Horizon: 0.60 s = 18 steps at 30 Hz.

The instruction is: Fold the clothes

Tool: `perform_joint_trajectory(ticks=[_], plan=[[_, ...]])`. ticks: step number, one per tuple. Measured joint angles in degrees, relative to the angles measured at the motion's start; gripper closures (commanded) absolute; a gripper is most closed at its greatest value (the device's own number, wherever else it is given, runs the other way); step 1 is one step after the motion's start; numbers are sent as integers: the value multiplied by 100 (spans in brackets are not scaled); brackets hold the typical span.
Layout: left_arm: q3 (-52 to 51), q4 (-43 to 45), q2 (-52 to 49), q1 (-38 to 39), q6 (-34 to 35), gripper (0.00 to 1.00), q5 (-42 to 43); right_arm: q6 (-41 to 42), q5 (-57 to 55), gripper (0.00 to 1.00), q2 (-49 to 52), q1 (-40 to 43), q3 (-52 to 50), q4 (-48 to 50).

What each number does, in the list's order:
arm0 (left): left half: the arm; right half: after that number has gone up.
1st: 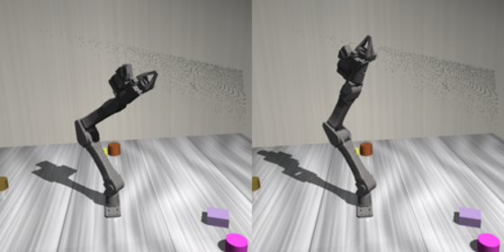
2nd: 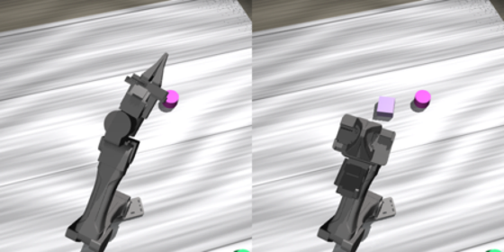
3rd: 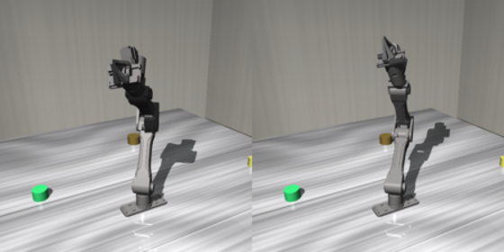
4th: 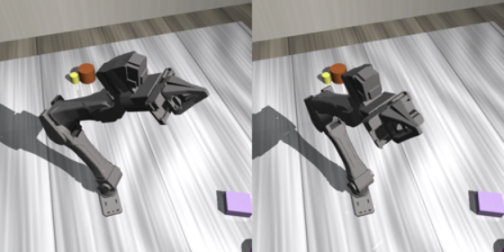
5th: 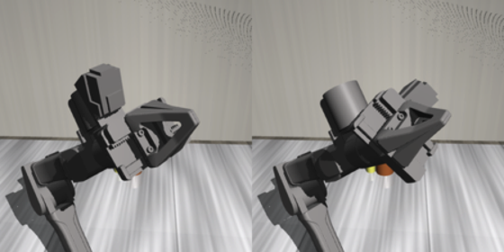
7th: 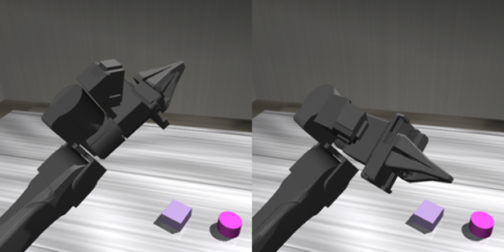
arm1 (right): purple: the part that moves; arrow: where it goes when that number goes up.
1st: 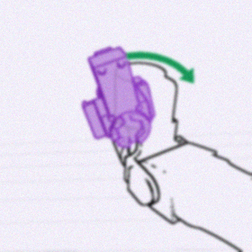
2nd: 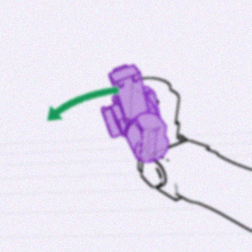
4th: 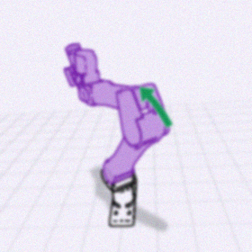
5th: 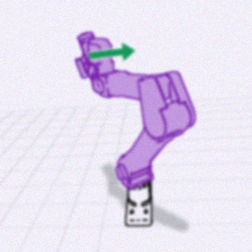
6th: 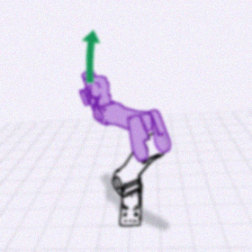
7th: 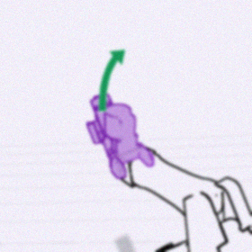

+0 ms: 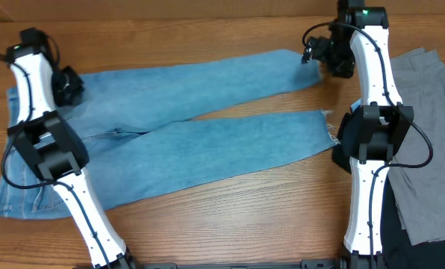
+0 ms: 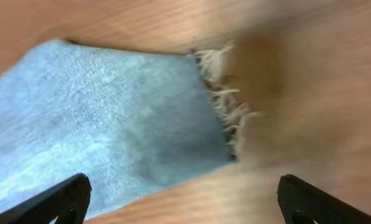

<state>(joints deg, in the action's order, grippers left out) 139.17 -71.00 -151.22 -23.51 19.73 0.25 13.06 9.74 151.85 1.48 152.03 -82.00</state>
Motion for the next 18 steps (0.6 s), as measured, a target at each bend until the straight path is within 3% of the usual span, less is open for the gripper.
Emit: perform_joint_trajectory(ticks=[2, 4, 5, 6, 8, 9, 11, 14, 18], plan=[[0, 17, 0, -94, 0, 51, -42, -22, 151, 0, 0, -20, 0, 328], [0, 35, -4, -103, -4, 40, -81, -48, 275, 3, 0, -50, 0, 616], [0, 46, -4, -103, -9, 32, -90, -61, 348, 9, 0, -74, 0, 758], [4, 70, -4, -79, 17, 31, -94, -76, 459, 26, 0, -107, 0, 1016], [9, 92, -9, -46, 2, 30, -114, -105, 564, 37, 0, -155, -4, 1270], [9, 90, -9, -37, 2, 29, -120, -101, 638, 37, 0, -195, -17, 1467], [11, 90, -9, -37, 2, 3, -96, -103, 702, 40, 0, -289, -72, 1799], [31, 98, -9, -9, -24, 0, -35, -24, 673, 59, -2, -481, -306, 2146], [33, 101, -11, -11, -24, 0, -22, 120, 470, 72, -2, -710, -734, 2297]])
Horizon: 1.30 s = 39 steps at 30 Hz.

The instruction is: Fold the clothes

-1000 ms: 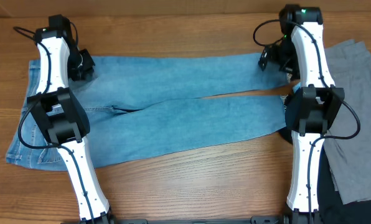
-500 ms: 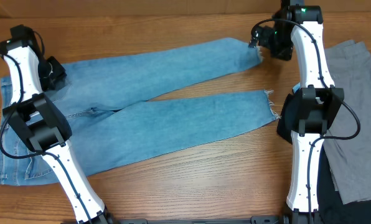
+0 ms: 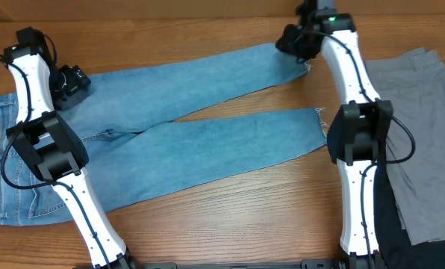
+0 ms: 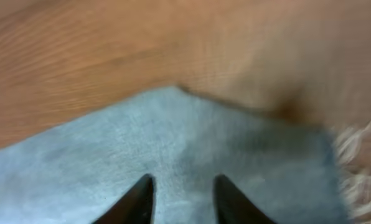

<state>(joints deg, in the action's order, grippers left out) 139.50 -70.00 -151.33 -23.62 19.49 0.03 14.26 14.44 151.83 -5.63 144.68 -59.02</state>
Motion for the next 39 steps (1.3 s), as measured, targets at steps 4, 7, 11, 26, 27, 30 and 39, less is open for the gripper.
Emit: perform_joint_trajectory(ticks=[4, 7, 11, 26, 27, 30, 39], plan=[[0, 2, 0, 0, 0, 0, 17, 153, -337, 85, 0, -42, -369, -7], [0, 2, 0, -7, -2, 0, 57, 214, -481, 91, 0, 44, -610, -37], [4, 0, 0, -31, -4, 0, 127, 247, -492, 96, -66, 188, -824, -133], [208, -404, -59, -87, -367, 5, 525, 909, -1985, 96, -251, 245, -872, -1727], [282, -490, -90, -87, -369, 5, 553, 979, -2114, 96, -251, 280, -872, -1766], [546, -717, -203, -87, -431, 4, 603, 1093, -2387, 96, -251, 457, -872, -1943], [1993, -1696, -509, 151, -605, 2, 732, 1049, -2343, 28, -319, 824, -662, -1626]])
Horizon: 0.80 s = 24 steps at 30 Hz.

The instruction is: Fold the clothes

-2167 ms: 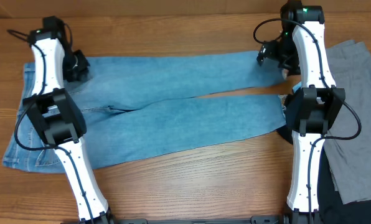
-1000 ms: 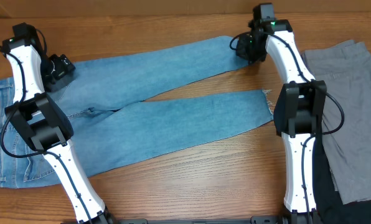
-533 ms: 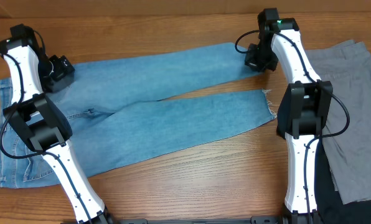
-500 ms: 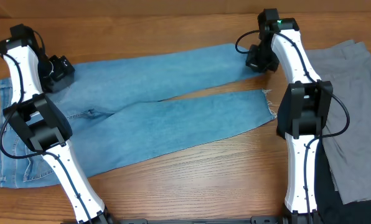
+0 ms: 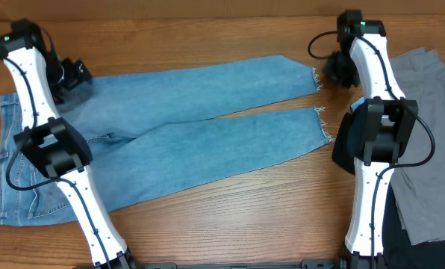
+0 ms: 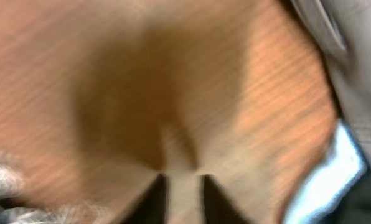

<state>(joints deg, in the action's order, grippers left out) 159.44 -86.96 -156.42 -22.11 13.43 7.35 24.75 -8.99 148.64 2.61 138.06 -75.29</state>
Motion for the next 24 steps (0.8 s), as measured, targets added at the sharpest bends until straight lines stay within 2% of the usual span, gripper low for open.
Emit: perform_joint_trajectory(ticks=[2, 4, 12, 19, 24], plan=[[291, -131, 7, 140, -22, 2, 20, -284, 376, 15, -101, -37, 101, 363], [396, -271, 9, 302, -37, 0, 44, -509, 752, 10, -212, -63, 170, 671], [221, -946, 7, 881, -37, 0, 98, -1023, 1674, 13, -278, -87, 254, 1204], [79, -970, 7, 1241, -35, 0, 103, -1139, 2181, 21, 22, -81, 251, 1176], [22, -970, 7, 1425, -35, 0, 149, -1231, 2345, 21, 114, -83, 216, 1156]])
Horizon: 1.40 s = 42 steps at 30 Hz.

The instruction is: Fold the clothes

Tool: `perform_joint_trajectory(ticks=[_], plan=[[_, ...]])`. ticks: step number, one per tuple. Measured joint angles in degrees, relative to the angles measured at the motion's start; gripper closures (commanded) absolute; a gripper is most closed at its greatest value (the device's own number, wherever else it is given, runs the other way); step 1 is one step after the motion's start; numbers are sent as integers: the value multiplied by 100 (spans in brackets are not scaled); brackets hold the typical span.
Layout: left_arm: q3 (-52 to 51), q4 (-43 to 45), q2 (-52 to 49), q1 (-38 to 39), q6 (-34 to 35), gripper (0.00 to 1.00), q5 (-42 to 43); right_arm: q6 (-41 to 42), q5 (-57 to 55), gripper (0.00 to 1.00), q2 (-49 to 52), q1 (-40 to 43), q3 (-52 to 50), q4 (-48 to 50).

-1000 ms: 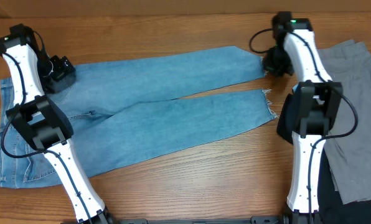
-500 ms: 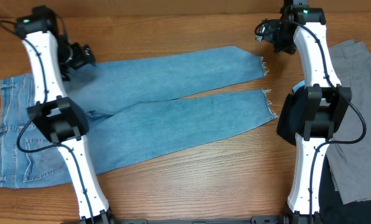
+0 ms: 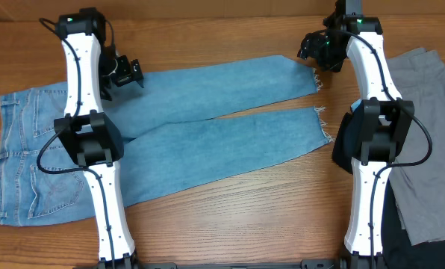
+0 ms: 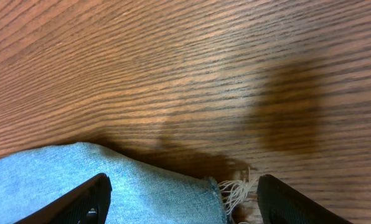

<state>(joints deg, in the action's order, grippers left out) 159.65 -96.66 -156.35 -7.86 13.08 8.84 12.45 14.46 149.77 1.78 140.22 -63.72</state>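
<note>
Light blue jeans (image 3: 207, 112) lie flat on the wooden table (image 3: 230, 209), waist to the left and both legs running right. My right gripper (image 3: 310, 54) hovers over the frayed hem (image 3: 313, 77) of the far leg. In the right wrist view that right gripper (image 4: 188, 202) is open, its fingers (image 4: 89, 200) wide apart, with the hem's corner (image 4: 192, 194) and loose threads between them, not gripped. My left gripper (image 3: 125, 72) sits at the top of the far leg near the crotch; its jaws are too small to read.
A grey garment (image 3: 428, 112) lies at the right edge, with dark cloth (image 3: 398, 224) below it. The near leg's frayed hem (image 3: 323, 125) ends just left of the right arm's base (image 3: 375, 134). The left arm's base (image 3: 88, 142) stands over the jeans' seat.
My right gripper was shut over bare wood right of the hem; it is now open over the far leg's hem. My left gripper has shifted right from the waist corner onto the far leg.
First my right gripper was open above the far leg's hem, my left at the waistband. Then its fingers stood close together on the denim, hem further left. Later it was shut over bare wood with the legs lying straighter. Now it is open at the hem again.
</note>
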Motion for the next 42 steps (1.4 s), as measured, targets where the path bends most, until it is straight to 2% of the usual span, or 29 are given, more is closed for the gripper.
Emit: perform_joint_trajectory(ticks=[2, 5, 9, 11, 14, 16, 17, 20, 32, 42], plan=[[0, 0, 0, 42, 0, 0, 72, -24, 20, 22, 0, 0, -39, 61], [-9, 0, 0, 114, 0, 0, 168, -48, 39, 29, 0, 0, -223, 155], [-33, 2, 0, 190, 0, 0, 216, -66, 127, 30, -15, 9, -490, 271], [-42, 0, 0, 229, 0, 0, 221, -70, 168, 33, -17, 13, -533, 315], [-63, -2, 0, 299, 0, 0, 236, -101, 232, 53, -26, 33, -575, 398], [-74, -2, 0, 317, 0, 0, 236, -72, 275, 62, -24, 37, -608, 415], [-79, 0, 0, 334, 0, 0, 236, -59, 297, 76, -24, 37, -621, 435], [-79, 0, 0, 350, 0, 0, 236, -17, 337, 94, -24, 37, -658, 463], [-79, 0, 0, 350, 0, 0, 234, 168, 302, 96, -20, 37, -673, 457], [-79, 9, 0, 350, 0, 0, 234, 455, -249, 96, -157, -11, -605, 133]])
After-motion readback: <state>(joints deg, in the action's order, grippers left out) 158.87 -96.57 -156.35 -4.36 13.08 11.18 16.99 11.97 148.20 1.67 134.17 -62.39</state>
